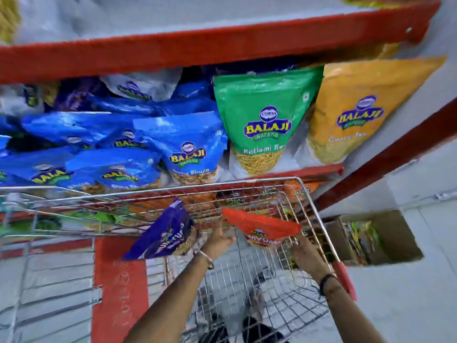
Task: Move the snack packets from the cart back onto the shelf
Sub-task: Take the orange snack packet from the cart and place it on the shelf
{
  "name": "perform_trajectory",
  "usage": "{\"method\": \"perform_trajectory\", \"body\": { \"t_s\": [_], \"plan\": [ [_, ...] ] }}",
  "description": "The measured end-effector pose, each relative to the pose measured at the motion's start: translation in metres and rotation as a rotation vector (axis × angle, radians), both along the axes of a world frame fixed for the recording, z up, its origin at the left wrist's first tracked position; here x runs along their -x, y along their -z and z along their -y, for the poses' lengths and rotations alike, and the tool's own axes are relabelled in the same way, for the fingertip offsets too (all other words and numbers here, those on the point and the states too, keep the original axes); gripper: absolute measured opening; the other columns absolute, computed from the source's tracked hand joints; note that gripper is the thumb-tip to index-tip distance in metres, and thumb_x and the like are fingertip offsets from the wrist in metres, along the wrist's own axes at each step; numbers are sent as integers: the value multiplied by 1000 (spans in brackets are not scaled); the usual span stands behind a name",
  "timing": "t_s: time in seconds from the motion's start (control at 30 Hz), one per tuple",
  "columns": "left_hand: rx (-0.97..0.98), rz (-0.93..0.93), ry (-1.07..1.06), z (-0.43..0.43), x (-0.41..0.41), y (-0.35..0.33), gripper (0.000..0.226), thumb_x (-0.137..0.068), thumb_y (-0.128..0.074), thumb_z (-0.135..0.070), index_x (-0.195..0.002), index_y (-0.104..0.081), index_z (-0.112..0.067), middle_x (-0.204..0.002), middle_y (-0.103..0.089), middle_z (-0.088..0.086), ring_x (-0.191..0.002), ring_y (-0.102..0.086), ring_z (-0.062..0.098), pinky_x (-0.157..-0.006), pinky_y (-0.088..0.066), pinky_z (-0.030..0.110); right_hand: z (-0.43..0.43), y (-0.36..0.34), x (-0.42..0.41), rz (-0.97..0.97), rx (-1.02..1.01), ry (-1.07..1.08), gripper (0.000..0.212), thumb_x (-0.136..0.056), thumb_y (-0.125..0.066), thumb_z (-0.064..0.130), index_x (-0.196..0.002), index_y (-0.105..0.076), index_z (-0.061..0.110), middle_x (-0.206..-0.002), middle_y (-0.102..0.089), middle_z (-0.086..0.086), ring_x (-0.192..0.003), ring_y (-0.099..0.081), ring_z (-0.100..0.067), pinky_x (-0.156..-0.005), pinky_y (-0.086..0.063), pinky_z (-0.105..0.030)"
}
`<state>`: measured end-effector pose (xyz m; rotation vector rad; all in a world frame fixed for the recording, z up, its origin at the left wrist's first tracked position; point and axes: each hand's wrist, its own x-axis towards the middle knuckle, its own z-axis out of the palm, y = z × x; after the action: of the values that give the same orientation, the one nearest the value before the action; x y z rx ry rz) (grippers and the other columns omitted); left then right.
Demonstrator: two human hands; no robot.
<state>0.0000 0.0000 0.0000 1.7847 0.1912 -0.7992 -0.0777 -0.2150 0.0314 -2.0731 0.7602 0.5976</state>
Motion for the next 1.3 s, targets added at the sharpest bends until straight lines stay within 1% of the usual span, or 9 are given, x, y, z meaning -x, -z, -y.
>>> {"method": "perform_trajectory", "body": {
  "t_s": [0.17,0.37,0.5,0.6,0.7,0.83,1.0,1.13,1.3],
  "plan": [
    [-4,-26,9,18,-14,47,25,-81,-43,9,-101,-55,0,-84,-52,-6,-65,-48,-8,-65,-42,13,6,40,-8,45,49,104,32,-81,-51,1,-112,-59,8,-82,-63,-15,-58,-50,-18,-55,-40,-24],
    [20,-16,-196,27,-18,47,34,-80,-42,20,-69,-50,-11,-75,-51,-8,-48,-48,-14,-66,-38,25,11,60,-6,141,59,198,26,-81,-53,-3,-106,-61,-1,-90,-69,-26,-76,-63,-30,-70,-51,-44],
    [32,-130,-258,24,-15,35,18,-85,-50,4,-76,-57,-10,-55,-61,-10,-47,-48,-2,-53,-40,22,8,50,-7,147,-248,345,31,-87,-47,-3,-109,-57,16,-96,-64,-6,-86,-61,-20,-71,-55,-28],
    [108,-131,-373,23,-7,7,16,-90,-47,-6,-91,-57,-18,-84,-67,-2,-78,-62,17,-71,-53,39,4,25,-11,255,-290,380,16,-87,-53,9,-76,-53,21,-79,-61,-3,-74,-56,-22,-68,-52,-39],
    [193,-85,-402,19,-4,-33,21,-92,-41,-5,-99,-56,-18,-117,-60,21,-109,-57,39,-97,-45,59,-3,-12,-15,387,-379,393,11,-88,-52,11,-79,-54,7,-79,-59,-8,-72,-55,-20,-66,-47,-32],
    [269,6,-411,8,-1,-93,20,-92,-44,-12,-109,-53,-14,-120,-59,22,-110,-57,43,-92,-45,67,-8,-66,-20,568,-539,409,14,-90,-48,7,-77,-52,10,-82,-54,-12,-76,-55,-24,-71,-50,-39],
    [395,156,-377,0,-8,-180,12,-93,-45,-17,-89,-55,-24,-85,-63,6,-60,-65,15,-59,-56,40,-9,-145,-37,754,-590,415,16,-89,-52,12,-75,-51,19,-74,-52,-2,-66,-53,-12,-55,-51,-22],
    [452,291,-345,-8,-21,-249,13,-91,-49,-23,-79,-52,-22,-71,-58,1,-49,-51,15,-60,-48,36,-9,-216,-54,832,-763,386,13,-85,-56,14,-76,-48,18,-82,-60,0,-87,-58,-17,-63,-51,-29],
    [559,471,-267,-6,-39,-335,20,-91,-49,-21,-71,-49,-25,-67,-53,-2,-55,-44,16,-66,-49,39,-1,-306,-73,957,-906,298,20,-84,-57,14,-67,-49,22,-54,-66,15,-65,-63,-4,-63,-53,-35]
  ]
}}
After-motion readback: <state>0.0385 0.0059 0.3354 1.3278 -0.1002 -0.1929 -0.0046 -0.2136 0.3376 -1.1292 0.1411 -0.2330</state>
